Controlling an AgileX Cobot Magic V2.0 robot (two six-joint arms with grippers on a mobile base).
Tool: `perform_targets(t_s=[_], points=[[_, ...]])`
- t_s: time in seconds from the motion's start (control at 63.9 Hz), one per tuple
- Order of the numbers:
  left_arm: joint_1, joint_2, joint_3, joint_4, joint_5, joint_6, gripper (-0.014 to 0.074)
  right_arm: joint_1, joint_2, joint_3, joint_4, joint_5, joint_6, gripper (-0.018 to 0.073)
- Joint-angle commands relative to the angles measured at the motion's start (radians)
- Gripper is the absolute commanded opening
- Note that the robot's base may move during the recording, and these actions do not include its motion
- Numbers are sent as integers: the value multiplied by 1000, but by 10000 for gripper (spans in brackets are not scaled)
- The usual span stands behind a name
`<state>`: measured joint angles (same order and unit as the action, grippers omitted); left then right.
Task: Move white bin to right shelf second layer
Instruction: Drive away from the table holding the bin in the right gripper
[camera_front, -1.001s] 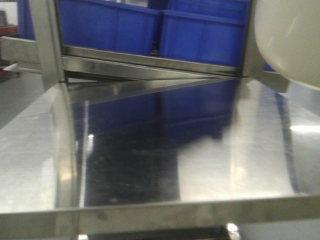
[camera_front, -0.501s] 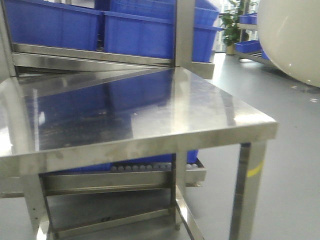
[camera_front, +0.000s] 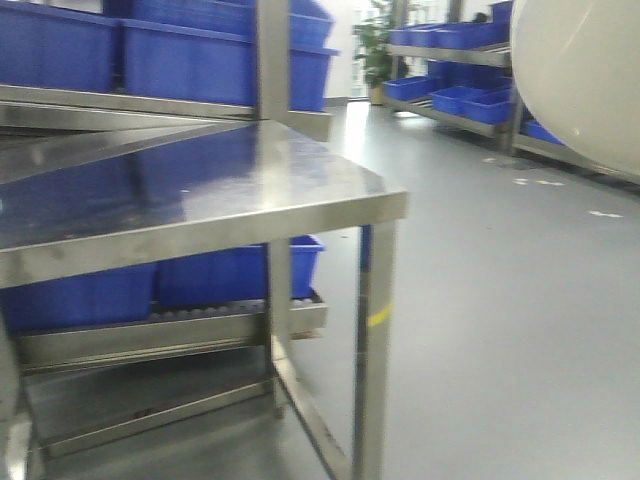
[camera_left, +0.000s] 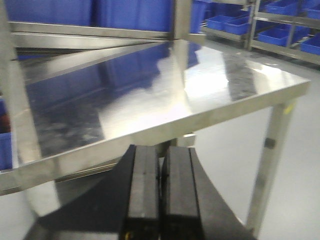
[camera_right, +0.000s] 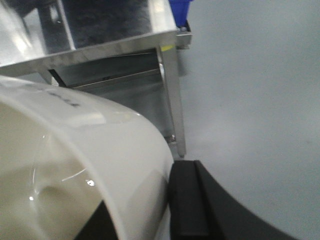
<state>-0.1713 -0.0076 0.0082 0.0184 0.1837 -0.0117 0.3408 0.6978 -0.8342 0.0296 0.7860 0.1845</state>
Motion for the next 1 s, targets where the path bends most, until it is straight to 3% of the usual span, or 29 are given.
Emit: perform_targets(t_s=[0.0, 0.986], points=[[-5, -14, 27, 0, -85, -5, 85, -3, 1, -30, -1, -82, -1, 52], [-5, -14, 27, 0, -85, -5, 85, -3, 1, -30, -1, -81, -1, 52]])
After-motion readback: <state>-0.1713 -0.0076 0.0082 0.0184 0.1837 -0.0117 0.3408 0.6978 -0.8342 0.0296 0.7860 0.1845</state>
